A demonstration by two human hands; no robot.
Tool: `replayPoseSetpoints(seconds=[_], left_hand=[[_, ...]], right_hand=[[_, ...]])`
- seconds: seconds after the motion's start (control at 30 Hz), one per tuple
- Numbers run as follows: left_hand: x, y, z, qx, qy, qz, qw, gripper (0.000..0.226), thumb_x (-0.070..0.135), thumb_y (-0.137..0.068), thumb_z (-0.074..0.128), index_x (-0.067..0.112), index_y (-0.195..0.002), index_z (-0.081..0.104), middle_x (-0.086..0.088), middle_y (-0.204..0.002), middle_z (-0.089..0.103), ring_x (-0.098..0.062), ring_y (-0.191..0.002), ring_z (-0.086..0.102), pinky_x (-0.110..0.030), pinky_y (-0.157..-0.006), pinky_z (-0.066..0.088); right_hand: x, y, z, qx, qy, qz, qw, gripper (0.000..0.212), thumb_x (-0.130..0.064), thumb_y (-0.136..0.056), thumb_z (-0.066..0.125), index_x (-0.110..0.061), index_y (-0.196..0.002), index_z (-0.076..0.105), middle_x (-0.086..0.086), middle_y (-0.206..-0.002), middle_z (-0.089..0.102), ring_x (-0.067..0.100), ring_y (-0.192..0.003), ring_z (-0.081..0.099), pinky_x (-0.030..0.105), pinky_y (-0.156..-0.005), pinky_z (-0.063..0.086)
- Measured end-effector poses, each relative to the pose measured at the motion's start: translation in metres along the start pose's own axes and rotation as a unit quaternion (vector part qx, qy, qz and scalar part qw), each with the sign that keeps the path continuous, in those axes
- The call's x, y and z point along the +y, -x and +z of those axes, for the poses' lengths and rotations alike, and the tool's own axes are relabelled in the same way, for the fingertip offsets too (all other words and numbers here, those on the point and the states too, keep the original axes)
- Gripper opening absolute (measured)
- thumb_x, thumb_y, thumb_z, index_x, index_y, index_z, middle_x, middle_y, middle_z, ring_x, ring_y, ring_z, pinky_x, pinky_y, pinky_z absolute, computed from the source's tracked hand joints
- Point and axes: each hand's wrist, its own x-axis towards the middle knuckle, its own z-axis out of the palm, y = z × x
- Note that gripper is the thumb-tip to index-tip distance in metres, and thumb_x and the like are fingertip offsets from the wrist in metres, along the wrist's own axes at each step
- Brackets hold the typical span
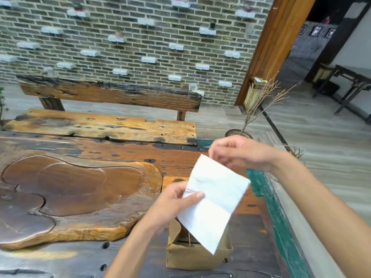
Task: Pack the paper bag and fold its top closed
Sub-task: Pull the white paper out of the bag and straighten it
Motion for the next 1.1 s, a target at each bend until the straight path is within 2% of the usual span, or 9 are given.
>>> replayPoseSetpoints(seconds=[0.1, 0.17, 0.27, 0.33, 0.43, 0.57, 0.7, 0.87, 1.1], left_hand=[[0.008, 0.004, -0.001, 0.061, 0.094, 0.002, 0.994, 0.028, 0.024, -0.089, 0.068, 0.009, -0.113, 0.071, -0.012, -0.115, 0.075, -0.033, -0.107, 0.070, -0.050, -0.092, 0.054], [0.009, 0.006, -0.001, 0.088, 0.127, 0.002, 0.988, 0.032, 0.026, -0.088, 0.067, 0.008, -0.115, 0.070, -0.012, -0.118, 0.074, -0.035, -0.110, 0.068, -0.053, -0.094, 0.052], [0.009, 0.008, 0.000, 0.128, 0.120, -0.002, 0.985, 0.026, 0.025, -0.092, 0.065, 0.011, -0.113, 0.070, -0.007, -0.114, 0.075, -0.029, -0.106, 0.071, -0.049, -0.089, 0.055], [0.008, 0.009, 0.004, 0.154, 0.101, 0.000, 0.983, 0.020, 0.024, -0.092, 0.063, 0.015, -0.108, 0.073, -0.004, -0.108, 0.077, -0.025, -0.099, 0.073, -0.045, -0.084, 0.057], [0.006, 0.008, 0.012, 0.178, 0.068, 0.011, 0.982, 0.017, 0.026, -0.091, 0.065, 0.020, -0.102, 0.076, -0.004, -0.103, 0.078, -0.024, -0.094, 0.073, -0.042, -0.079, 0.056], [0.004, 0.004, 0.021, 0.194, 0.070, 0.025, 0.978, 0.015, 0.020, -0.089, 0.067, 0.022, -0.099, 0.077, -0.004, -0.101, 0.079, -0.021, -0.091, 0.073, -0.038, -0.078, 0.057], [0.006, 0.001, 0.024, 0.212, 0.097, 0.027, 0.972, 0.012, 0.014, -0.088, 0.067, 0.013, -0.098, 0.075, -0.005, -0.095, 0.080, -0.018, -0.082, 0.075, -0.029, -0.065, 0.060], [0.009, 0.001, 0.017, 0.217, 0.105, 0.035, 0.970, 0.013, 0.013, -0.092, 0.064, 0.010, -0.093, 0.076, -0.011, -0.090, 0.079, -0.020, -0.076, 0.074, -0.029, -0.056, 0.058], [0.006, 0.002, 0.008, 0.226, 0.092, 0.040, 0.969, 0.016, 0.014, -0.093, 0.062, 0.012, -0.094, 0.077, -0.012, -0.093, 0.079, -0.029, -0.089, 0.075, -0.039, -0.073, 0.060]], right_hand=[[0.037, -0.007, 0.013, 0.152, -0.258, -0.031, 0.954, 0.050, -0.045, -0.094, 0.050, -0.001, -0.109, 0.065, 0.017, -0.110, 0.070, 0.035, -0.103, 0.063, 0.041, -0.085, 0.056], [0.065, -0.012, 0.035, 0.150, -0.349, -0.019, 0.925, 0.065, -0.057, -0.096, 0.037, -0.005, -0.127, 0.062, 0.022, -0.134, 0.059, 0.040, -0.128, 0.052, 0.057, -0.109, 0.037], [0.084, -0.009, 0.074, 0.115, -0.408, -0.002, 0.906, 0.086, -0.070, -0.092, 0.017, -0.006, -0.134, 0.057, 0.019, -0.140, 0.055, 0.037, -0.133, 0.048, 0.059, -0.114, 0.027], [0.087, -0.005, 0.094, 0.183, -0.387, -0.006, 0.903, 0.085, -0.072, -0.090, 0.019, -0.009, -0.131, 0.060, 0.015, -0.133, 0.062, 0.032, -0.126, 0.057, 0.056, -0.109, 0.036], [0.085, -0.008, 0.114, 0.328, -0.293, -0.045, 0.897, 0.062, -0.068, -0.082, 0.053, -0.018, -0.115, 0.071, 0.011, -0.114, 0.073, 0.034, -0.109, 0.067, 0.053, -0.093, 0.050], [0.077, -0.016, 0.121, 0.445, -0.201, -0.069, 0.870, 0.031, -0.042, -0.082, 0.072, -0.016, -0.100, 0.074, 0.008, -0.097, 0.077, 0.037, -0.095, 0.070, 0.052, -0.080, 0.056], [0.076, -0.017, 0.120, 0.464, -0.182, -0.072, 0.864, 0.013, -0.025, -0.085, 0.071, -0.018, -0.094, 0.076, 0.005, -0.092, 0.078, 0.031, -0.086, 0.073, 0.054, -0.073, 0.057], [0.076, -0.012, 0.114, 0.459, -0.176, -0.081, 0.867, 0.017, -0.026, -0.083, 0.070, -0.014, -0.095, 0.074, 0.009, -0.089, 0.078, 0.032, -0.081, 0.074, 0.055, -0.068, 0.056], [0.081, -0.001, 0.099, 0.449, -0.157, -0.084, 0.875, 0.019, -0.028, -0.080, 0.067, -0.013, -0.090, 0.074, 0.010, -0.083, 0.079, 0.024, -0.076, 0.076, 0.046, -0.071, 0.057]])
